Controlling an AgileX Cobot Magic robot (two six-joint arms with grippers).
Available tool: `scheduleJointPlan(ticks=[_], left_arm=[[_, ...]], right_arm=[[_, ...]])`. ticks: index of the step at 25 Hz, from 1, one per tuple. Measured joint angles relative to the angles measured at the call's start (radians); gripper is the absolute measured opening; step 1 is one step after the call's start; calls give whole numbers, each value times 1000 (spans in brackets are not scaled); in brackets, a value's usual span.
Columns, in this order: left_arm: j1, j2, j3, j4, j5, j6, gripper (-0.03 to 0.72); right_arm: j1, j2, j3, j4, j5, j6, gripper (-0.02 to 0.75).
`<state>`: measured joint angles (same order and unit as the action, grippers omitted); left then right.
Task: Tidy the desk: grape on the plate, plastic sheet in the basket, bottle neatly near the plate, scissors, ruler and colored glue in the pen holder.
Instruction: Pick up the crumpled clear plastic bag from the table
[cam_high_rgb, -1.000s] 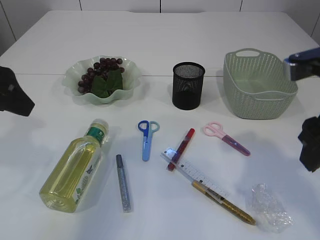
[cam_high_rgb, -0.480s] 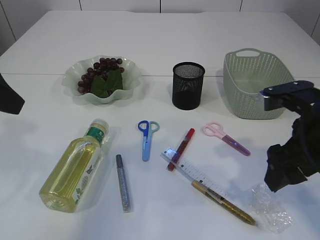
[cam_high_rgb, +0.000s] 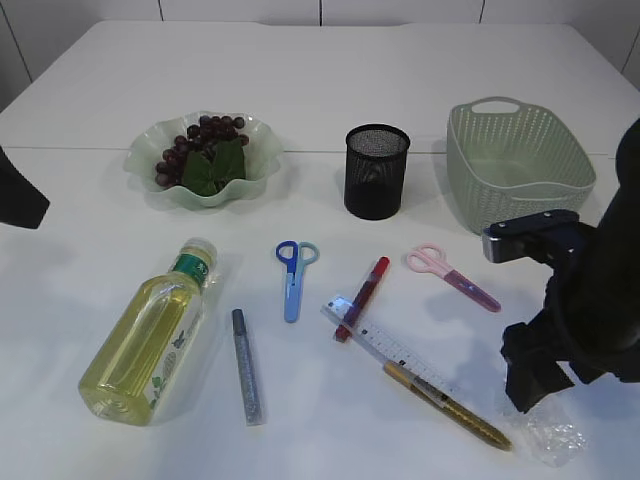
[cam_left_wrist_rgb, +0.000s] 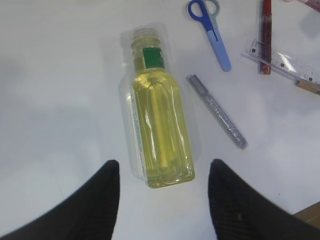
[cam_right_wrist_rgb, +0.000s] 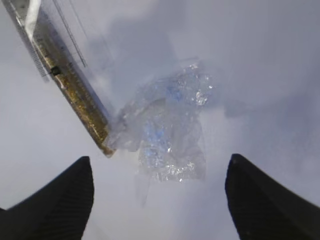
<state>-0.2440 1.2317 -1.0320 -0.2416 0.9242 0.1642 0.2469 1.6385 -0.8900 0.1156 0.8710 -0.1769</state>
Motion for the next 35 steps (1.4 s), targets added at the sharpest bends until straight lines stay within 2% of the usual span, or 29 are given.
scheduleJointPlan(ticks=[19,27,35], left_arm=[[0,0,0,-1,0,0,415],[0,0,0,-1,0,0,415],[0,0,0,-1,0,0,415]], right_arm=[[0,140,0,3,-89,-31,622],[0,167,0,15,-85,-31,519],[0,167,-2,21,-65,-31,286]])
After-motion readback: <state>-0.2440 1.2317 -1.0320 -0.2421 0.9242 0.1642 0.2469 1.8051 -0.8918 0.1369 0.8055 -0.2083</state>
